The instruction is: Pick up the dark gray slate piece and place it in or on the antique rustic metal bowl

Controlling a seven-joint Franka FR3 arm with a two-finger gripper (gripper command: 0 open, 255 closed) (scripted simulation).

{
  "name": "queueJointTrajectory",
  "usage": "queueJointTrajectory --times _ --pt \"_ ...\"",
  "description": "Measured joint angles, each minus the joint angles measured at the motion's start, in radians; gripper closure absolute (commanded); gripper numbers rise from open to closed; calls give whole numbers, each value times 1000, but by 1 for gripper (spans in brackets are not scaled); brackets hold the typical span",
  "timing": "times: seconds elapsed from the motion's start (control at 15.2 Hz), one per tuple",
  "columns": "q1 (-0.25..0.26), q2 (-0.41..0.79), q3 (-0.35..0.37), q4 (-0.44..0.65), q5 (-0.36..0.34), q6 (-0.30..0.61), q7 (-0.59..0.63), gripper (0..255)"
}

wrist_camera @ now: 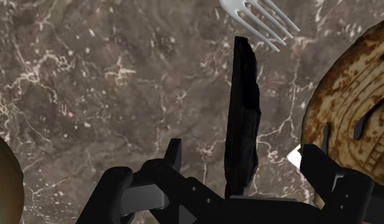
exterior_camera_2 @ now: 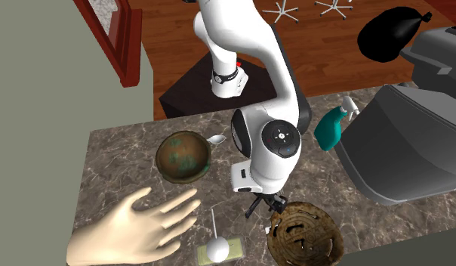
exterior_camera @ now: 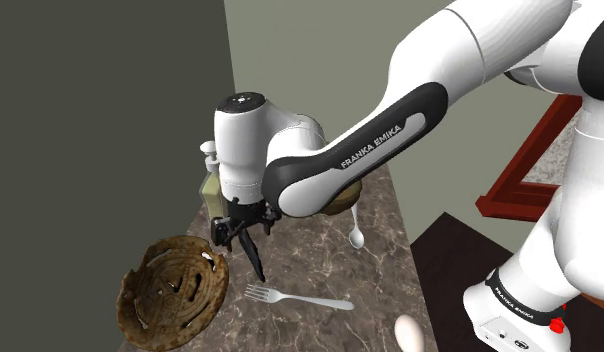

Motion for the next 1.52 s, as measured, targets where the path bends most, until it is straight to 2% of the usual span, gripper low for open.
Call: queueJointTrajectory --times 0.46,0.53,1.19,1.52 --pt "6 19 -7 3 -12 14 7 0" --pt "6 19 -7 3 -12 14 7 255" --pt "6 19 -7 3 -12 14 7 255" --pt "-4 -13 6 20 12 -30 -11 255"
